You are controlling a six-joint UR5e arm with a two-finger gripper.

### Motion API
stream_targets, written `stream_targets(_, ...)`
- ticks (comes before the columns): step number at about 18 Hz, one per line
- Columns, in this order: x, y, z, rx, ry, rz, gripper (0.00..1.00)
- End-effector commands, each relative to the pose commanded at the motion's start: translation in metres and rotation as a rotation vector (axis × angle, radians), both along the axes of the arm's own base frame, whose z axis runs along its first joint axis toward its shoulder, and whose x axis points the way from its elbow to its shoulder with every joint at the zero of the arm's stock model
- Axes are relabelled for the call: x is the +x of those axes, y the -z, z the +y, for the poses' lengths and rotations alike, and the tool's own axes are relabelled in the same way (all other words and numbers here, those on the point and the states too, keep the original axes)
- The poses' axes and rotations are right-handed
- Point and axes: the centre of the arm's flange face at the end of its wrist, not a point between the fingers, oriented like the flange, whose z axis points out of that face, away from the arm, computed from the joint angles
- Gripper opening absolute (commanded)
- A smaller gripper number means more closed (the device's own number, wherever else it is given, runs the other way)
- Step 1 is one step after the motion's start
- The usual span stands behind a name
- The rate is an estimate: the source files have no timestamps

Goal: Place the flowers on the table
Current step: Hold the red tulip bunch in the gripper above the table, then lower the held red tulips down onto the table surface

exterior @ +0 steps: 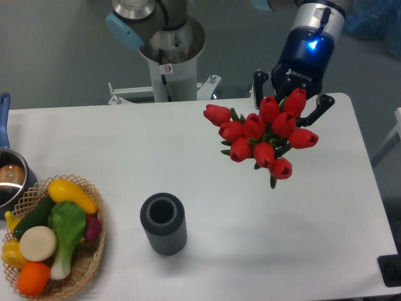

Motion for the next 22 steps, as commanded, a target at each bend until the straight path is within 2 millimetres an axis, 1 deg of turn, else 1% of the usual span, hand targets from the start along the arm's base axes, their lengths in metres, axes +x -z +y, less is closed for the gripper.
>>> stream_targets(3, 0.007, 0.010, 0.013, -0.127, -0.031, 0.047, 0.38)
stream_targets(5, 0.016, 0.023, 0.028, -0.221, -0.042, 0.071, 0.38)
stream_targets(8, 0.021, 0.046, 0.043, -0.330, -0.054, 0.085, 0.38)
stream_targets(9, 0.019, 0.054, 0.046, -0.358, -0.055, 0.085, 0.38)
stream_targets(11, 0.018, 0.073, 0.049, -0.420, -0.064, 0.081, 0.38)
stream_targets(15, 0.019, 0.110, 0.061, -0.555, -0.028, 0.118, 0.38)
stream_targets(17, 0.014, 0.130, 0.063, -0.585, -0.021, 0.096, 0.38)
stream_targets(20, 0.011, 0.146, 0.065, -0.612, -0.017, 0.079, 0.38)
stream_targets(22, 0.012, 0.151, 0.069, -0.619, -0.009, 0.075, 0.38)
